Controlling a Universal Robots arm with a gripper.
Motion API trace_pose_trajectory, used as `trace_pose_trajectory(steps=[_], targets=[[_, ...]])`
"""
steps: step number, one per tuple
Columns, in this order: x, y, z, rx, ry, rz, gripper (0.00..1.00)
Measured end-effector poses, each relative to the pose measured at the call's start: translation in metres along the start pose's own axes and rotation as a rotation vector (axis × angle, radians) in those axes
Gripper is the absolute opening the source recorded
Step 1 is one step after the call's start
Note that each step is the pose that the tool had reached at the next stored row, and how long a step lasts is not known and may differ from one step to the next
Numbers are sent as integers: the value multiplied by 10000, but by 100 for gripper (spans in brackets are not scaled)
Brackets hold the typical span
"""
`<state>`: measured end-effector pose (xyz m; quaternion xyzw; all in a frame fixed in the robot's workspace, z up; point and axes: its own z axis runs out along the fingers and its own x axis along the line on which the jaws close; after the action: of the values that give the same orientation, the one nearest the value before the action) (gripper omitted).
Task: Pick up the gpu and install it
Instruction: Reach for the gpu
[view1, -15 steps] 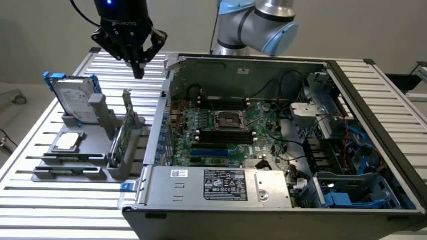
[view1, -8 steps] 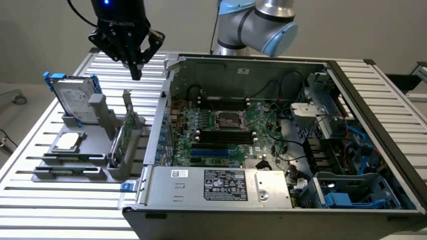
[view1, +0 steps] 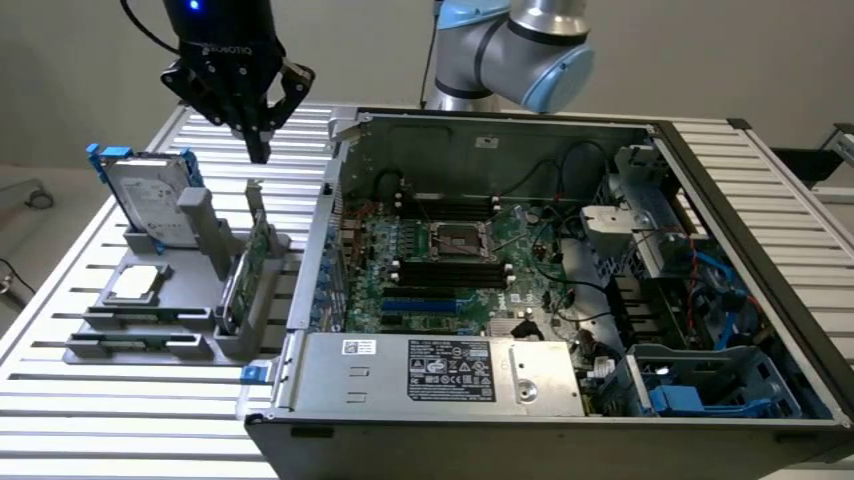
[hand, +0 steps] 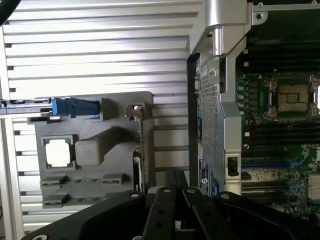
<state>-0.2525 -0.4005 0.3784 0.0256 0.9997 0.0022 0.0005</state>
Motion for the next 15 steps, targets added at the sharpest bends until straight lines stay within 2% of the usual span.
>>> trace_pose_trajectory(steps=[15], targets=[[202, -31, 32, 209, 5, -123, 11]])
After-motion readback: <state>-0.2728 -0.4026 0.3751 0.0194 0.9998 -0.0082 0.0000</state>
